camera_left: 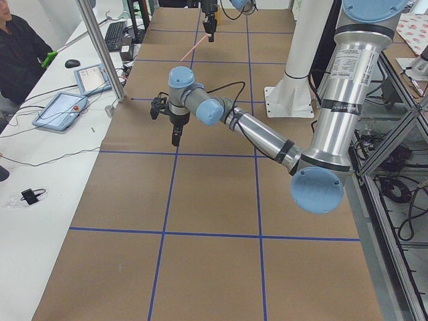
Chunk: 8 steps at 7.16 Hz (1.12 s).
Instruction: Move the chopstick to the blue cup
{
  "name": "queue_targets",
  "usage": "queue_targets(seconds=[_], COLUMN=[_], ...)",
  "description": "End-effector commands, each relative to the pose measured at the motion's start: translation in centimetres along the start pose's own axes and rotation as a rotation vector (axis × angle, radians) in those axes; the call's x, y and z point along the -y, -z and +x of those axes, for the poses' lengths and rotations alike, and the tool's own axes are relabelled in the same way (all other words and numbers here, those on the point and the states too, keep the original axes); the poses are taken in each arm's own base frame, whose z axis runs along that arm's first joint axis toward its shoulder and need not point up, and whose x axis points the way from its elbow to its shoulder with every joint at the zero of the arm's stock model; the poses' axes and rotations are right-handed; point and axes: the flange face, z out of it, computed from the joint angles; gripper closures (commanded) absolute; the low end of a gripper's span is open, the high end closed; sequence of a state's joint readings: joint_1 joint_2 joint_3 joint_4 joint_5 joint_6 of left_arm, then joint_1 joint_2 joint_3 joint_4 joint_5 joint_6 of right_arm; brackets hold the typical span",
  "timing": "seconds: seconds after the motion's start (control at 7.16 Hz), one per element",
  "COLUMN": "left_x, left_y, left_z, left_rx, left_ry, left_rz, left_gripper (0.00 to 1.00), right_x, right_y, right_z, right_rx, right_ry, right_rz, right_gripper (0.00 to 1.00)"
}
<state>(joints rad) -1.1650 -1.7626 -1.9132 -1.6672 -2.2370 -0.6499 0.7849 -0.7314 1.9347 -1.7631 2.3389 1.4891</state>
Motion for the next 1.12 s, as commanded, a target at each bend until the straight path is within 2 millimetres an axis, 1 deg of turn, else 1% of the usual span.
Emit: queue_targets(seconds=[0.0, 0.14, 0.28, 0.42, 0.56, 0.7, 0.84, 0.98], left_x=[0.1, 0.2, 0.2, 0.2, 0.3, 0.5, 0.5, 0.5], left_y=[-0.5, -1.0, -1.2, -1.2, -1.3, -1.4, -1.3, -1.4], left_z=[-0.6, -1.1, -1.2, -1.3, -1.4, -1.7, -1.9, -1.9], left_rx=[0.006, 0.012, 0.014, 0.015, 0.016, 0.019, 0.016, 0.015], left_ry=[0.008, 0.015, 0.017, 0.018, 0.012, 0.011, 0.015, 0.016], left_rz=[-0.01, -0.018, -0.02, -0.02, -0.022, -0.022, -0.023, -0.025], left_gripper=[0.02, 0.02, 0.02, 0.02, 0.02, 0.02, 0.02, 0.02], right_x=[-0.8, -1.1, -1.5, -1.6, -1.3, -1.2, -0.8, -0.4], right_y=[-5.9, -7.5, -8.6, -9.5, -10.3, -11.0, -12.1, -12.6], right_z=[-0.4, -0.5, -0.4, -1.5, -2.0, -1.7, -1.4, -1.4], right_rx=[-0.074, -0.094, -0.107, -0.115, -0.127, -0.137, -0.151, -0.157], right_ry=[-0.009, -0.013, -0.014, -0.014, -0.023, -0.027, -0.035, -0.04], right_rz=[-0.062, -0.086, -0.101, -0.112, -0.116, -0.122, -0.127, -0.127], right_gripper=[1.0, 1.0, 1.0, 1.0, 1.0, 1.0, 1.0, 1.0])
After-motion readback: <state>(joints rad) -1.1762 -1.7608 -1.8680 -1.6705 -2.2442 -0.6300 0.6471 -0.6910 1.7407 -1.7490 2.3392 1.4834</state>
